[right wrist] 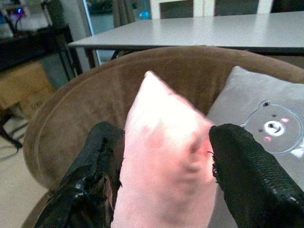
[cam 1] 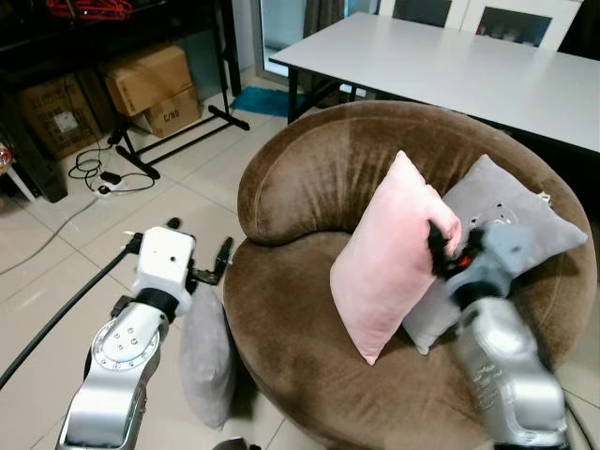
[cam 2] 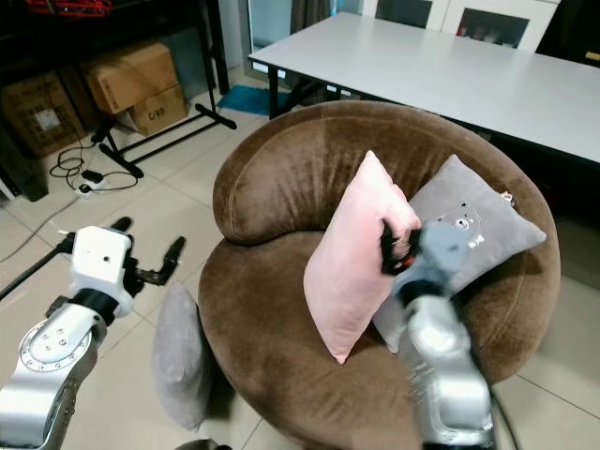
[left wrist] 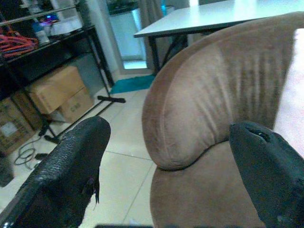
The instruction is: Move the pillow to the sofa from floor
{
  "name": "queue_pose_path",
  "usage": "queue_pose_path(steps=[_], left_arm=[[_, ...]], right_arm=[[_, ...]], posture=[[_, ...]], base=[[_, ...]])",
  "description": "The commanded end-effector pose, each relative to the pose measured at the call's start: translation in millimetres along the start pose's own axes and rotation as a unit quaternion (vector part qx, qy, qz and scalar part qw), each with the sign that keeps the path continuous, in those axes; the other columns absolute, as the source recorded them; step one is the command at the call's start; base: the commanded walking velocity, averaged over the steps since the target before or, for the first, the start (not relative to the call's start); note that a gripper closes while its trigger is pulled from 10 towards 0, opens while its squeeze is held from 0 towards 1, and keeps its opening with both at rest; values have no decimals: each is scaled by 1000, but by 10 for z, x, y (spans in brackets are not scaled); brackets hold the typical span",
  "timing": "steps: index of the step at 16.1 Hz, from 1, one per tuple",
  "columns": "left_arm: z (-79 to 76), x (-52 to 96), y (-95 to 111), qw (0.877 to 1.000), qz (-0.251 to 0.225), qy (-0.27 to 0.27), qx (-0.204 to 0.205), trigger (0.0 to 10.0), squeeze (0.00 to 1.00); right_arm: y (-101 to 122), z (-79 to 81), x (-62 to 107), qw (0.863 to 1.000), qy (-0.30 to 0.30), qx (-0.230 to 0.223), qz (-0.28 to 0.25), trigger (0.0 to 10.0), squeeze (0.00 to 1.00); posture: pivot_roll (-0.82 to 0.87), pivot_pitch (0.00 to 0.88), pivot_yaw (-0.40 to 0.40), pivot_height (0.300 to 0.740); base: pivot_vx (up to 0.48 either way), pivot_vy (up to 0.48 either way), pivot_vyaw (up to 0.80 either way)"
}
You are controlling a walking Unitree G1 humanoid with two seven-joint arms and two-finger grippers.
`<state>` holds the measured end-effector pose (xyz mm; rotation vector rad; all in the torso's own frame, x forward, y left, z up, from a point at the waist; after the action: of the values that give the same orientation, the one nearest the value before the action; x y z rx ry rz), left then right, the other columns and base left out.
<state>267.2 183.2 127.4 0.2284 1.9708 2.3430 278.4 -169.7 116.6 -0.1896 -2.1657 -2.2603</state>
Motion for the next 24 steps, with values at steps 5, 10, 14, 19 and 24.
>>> queue_pose_path(steps=[5, 10, 14, 19, 24], left_arm=[[44, -1, -13, 1000, 1, 18, -3, 10000, 0], [77, 62, -17, 1000, 3, 31, -6, 10000, 0], [67, 49, -14, 1000, 2, 29, -5, 10000, 0], [68, 48, -20, 1000, 2, 31, -3, 10000, 0], [85, 55, -16, 999, -5, 38, 2, 10000, 0]], right_arm=[[64, -40, 1, 999, -26, -28, 5, 10000, 0], [12, -11, -14, 1000, 1, 15, 23, 10000, 0], [14, -41, 0, 1000, -7, 6, 24, 10000, 0], [-13, 26, 15, 999, 30, 8, 32, 10000, 0], [-29, 76, 17, 998, 37, 4, 42, 10000, 0]], posture=[[-46, 0, -3, 740], [-28, 0, -19, 740], [-35, 0, -15, 740], [-35, 0, -16, 740], [-33, 0, -20, 740]], base=[[0, 53, 0], [0, 451, 0], [0, 478, 0], [0, 480, 0], [0, 384, 0]])
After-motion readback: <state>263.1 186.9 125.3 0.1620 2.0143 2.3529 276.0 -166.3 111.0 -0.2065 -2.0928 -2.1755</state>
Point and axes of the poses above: a point about 5 cm out from each wrist's last joint towards the gripper, its own x axis pointing back from the gripper into the wrist, its own y axis along the axis of the wrist's last joint, z = x × y, the point moved 2 cm from there along -x, pointing out of the wrist towards the gripper, and after that the axes turned 4 degrees about x, right-handed, at the moved point
